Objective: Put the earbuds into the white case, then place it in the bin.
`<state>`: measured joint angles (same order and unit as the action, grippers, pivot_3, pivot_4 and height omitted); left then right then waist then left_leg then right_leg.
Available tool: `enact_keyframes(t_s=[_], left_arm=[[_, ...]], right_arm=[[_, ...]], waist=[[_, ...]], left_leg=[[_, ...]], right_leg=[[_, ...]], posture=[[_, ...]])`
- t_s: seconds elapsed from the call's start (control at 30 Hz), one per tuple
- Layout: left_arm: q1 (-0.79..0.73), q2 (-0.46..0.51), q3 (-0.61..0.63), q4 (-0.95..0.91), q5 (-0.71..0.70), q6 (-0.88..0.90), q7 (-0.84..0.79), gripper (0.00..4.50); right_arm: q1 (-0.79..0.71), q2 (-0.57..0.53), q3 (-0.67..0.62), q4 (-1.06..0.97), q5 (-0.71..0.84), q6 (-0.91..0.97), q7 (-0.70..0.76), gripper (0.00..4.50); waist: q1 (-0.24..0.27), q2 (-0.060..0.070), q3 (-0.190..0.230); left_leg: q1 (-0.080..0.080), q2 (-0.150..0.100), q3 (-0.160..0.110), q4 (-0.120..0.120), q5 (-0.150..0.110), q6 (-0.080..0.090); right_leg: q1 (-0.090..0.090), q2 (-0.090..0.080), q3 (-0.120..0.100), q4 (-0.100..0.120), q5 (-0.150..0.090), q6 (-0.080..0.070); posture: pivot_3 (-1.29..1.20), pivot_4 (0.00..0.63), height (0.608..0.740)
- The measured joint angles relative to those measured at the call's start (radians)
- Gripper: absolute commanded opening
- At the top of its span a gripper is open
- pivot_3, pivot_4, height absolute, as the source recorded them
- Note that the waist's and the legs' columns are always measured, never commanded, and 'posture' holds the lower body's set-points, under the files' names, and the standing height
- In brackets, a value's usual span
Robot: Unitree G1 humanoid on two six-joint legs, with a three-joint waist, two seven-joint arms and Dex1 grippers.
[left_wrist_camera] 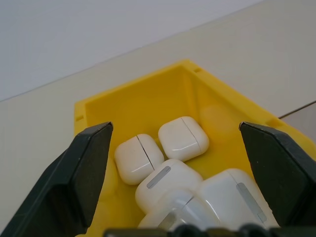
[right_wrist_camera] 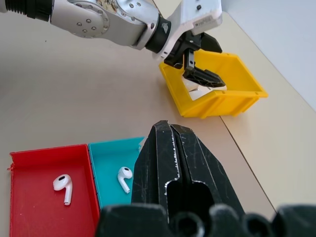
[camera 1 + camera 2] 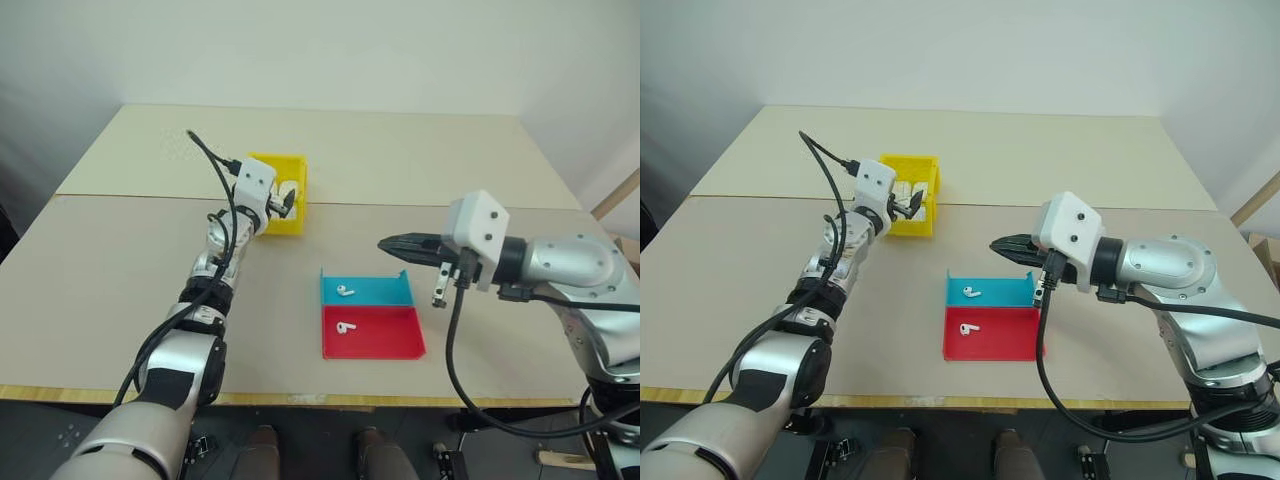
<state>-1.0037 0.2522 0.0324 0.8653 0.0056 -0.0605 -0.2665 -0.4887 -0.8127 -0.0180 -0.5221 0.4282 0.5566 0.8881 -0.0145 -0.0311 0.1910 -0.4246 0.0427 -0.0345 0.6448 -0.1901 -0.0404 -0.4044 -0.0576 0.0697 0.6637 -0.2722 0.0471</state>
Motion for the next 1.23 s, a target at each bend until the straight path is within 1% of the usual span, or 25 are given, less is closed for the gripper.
enact_keyframes(t_s=[0.03, 0.1, 0.17, 0.23, 0.27, 0.33, 0.37, 0.43, 0.47, 0.57, 0.63, 0.73, 0.87, 0.97, 1.1, 1.23], left_arm=[[0.013, 0.001, 0.01, -0.053, -0.018, 0.02, -0.018, 4.44], [0.081, 0.01, 0.024, -0.216, -0.075, 0.066, -0.075, 4.44], [0.185, 0.038, 0.025, -0.409, -0.128, 0.127, -0.146, 4.44], [0.274, 0.07, 0.023, -0.544, -0.163, 0.177, -0.207, 4.44], [0.344, 0.107, 0.017, -0.65, -0.191, 0.196, -0.26, 4.44], [0.526, 0.209, 0.014, -0.888, -0.281, 0.268, -0.38, 4.44], [0.579, 0.241, 0.015, -0.955, -0.31, 0.308, -0.414, 4.44], [0.653, 0.291, 0.024, -1.083, -0.358, 0.376, -0.443, 4.44], [0.692, 0.315, 0.043, -1.163, -0.392, 0.419, -0.446, 4.44], [0.788, 0.359, 0.114, -1.31, -0.477, 0.492, -0.453, 4.44], [0.886, 0.391, 0.181, -1.384, -0.543, 0.527, -0.473, 4.44], [1.017, 0.423, 0.285, -1.453, -0.64, 0.563, -0.512, 4.44], [1.157, 0.458, 0.42, -1.51, -0.732, 0.564, -0.573, 4.44], [1.23, 0.47, 0.506, -1.529, -0.785, 0.562, -0.613, 4.44], [1.266, 0.49, 0.556, -1.56, -0.831, 0.562, -0.63, 4.44], [1.283, 0.501, 0.565, -1.575, -0.835, 0.562, -0.625, 4.44]], right_arm=[[0.002, -0.001, -0.001, 0.0, 0.0, 0.0, -0.001, 0.0], [0.009, -0.005, -0.006, -0.001, 0.002, 0.0, -0.001, 0.0], [0.018, -0.008, -0.014, -0.002, 0.007, 0.0, 0.0, 0.0], [0.029, -0.016, -0.025, 0.0, 0.015, -0.001, 0.01, 0.0], [0.038, -0.023, -0.039, -0.002, 0.03, -0.009, 0.032, 0.0], [0.093, -0.076, -0.089, 0.013, 0.06, -0.043, 0.11, 0.0], [0.113, -0.094, -0.112, 0.036, 0.065, -0.061, 0.145, 0.0], [0.135, -0.121, -0.142, 0.078, 0.068, -0.113, 0.216, 0.0], [0.15, -0.133, -0.163, 0.112, 0.071, -0.15, 0.263, 0.0], [0.184, -0.167, -0.212, 0.202, 0.085, -0.226, 0.363, 0.0], [0.22, -0.202, -0.243, 0.262, 0.085, -0.286, 0.445, 0.0], [0.242, -0.234, -0.267, 0.348, 0.085, -0.365, 0.542, 0.0], [0.234, -0.265, -0.272, 0.456, 0.085, -0.43, 0.623, 0.0], [0.224, -0.281, -0.272, 0.533, 0.084, -0.463, 0.655, 0.0], [0.215, -0.299, -0.269, 0.603, 0.067, -0.512, 0.666, 0.0], [0.185, -0.3, -0.254, 0.635, 0.064, -0.545, 0.67, 0.0]], waist=[[0.0, 0.0, 0.0], [-0.004, 0.0, 0.0], [-0.011, 0.0, 0.0], [-0.009, 0.0, 0.0], [-0.013, 0.0, 0.0], [-0.018, 0.0, 0.0], [-0.016, 0.0, 0.0], [-0.006, 0.0, 0.0], [-0.001, 0.0, 0.0], [-0.001, 0.0, 0.0], [-0.004, 0.0, 0.0], [-0.011, 0.0, 0.0], [-0.017, 0.0, 0.0], [-0.021, 0.0, 0.0], [-0.02, 0.001, 0.0], [-0.026, 0.001, 0.0]], left_leg=[[0.0, 0.0, 0.0, 0.0, 0.0, 0.0], [0.0, 0.0, 0.0, 0.0, 0.0, 0.0], [0.001, 0.001, 0.0, -0.001, 0.0, 0.0], [0.001, 0.001, 0.0, -0.001, 0.001, -0.001], [0.001, 0.001, 0.0, -0.001, 0.0, -0.001], [0.001, 0.001, 0.0, -0.001, 0.0, 0.0], [0.002, 0.001, 0.0, -0.001, 0.0, -0.001], [0.003, 0.001, 0.0, 0.0, 0.001, 0.001], [0.004, 0.001, 0.0, 0.001, 0.002, 0.001], [0.013, 0.001, 0.001, 0.0, 0.002, 0.002], [0.017, 0.002, 0.003, -0.002, 0.002, 0.002], [0.018, 0.004, 0.004, -0.002, 0.002, 0.002], [0.019, 0.004, 0.005, -0.001, 0.002, 0.002], [0.019, 0.004, 0.006, -0.001, 0.002, 0.002], [0.019, 0.004, 0.006, -0.002, 0.002, 0.002], [0.019, 0.004, 0.006, -0.002, 0.002, 0.002]], right_leg=[[0.0, 0.0, 0.0, 0.0, 0.0, 0.0], [0.0, 0.0, 0.0, 0.0, 0.0, 0.0], [0.0, 0.0, 0.001, 0.0, 0.0, 0.0], [0.0, 0.0, 0.0, 0.001, 0.0, 0.0], [0.0, 0.0, 0.001, 0.001, 0.0, 0.0], [0.001, 0.0, 0.001, 0.0, 0.0, 0.0], [0.001, 0.0, 0.001, 0.0, 0.0, 0.0], [0.002, 0.0, 0.0, 0.001, 0.001, 0.0], [0.004, 0.0, 0.0, 0.0, 0.001, 0.0], [0.013, 0.0, 0.0, -0.003, 0.0, 0.002], [0.016, 0.0, 0.001, -0.004, -0.001, 0.003], [0.016, 0.001, 0.002, -0.003, -0.001, 0.002], [0.016, 0.001, 0.003, -0.003, -0.002, 0.002], [0.016, 0.001, 0.003, -0.003, -0.003, 0.002], [0.016, 0.001, 0.003, -0.003, -0.003, 0.002], [0.016, 0.001, 0.003, -0.003, -0.003, 0.002]], posture=[[0.0, 0.15, 0.74], [0.0, 0.15, 0.74], [0.0, 0.15, 0.74], [0.0, 0.15, 0.74], [0.0, 0.15, 0.74], [0.0, 0.15, 0.74], [0.0, 0.15, 0.74], [0.0, 0.15, 0.74], [0.0, 0.15, 0.74], [0.0, 0.15, 0.74], [0.0, 0.15, 0.74], [0.0, 0.15, 0.74], [0.0, 0.15, 0.74], [0.0, 0.15, 0.74], [0.0, 0.15, 0.74], [0.0, 0.15, 0.74]])
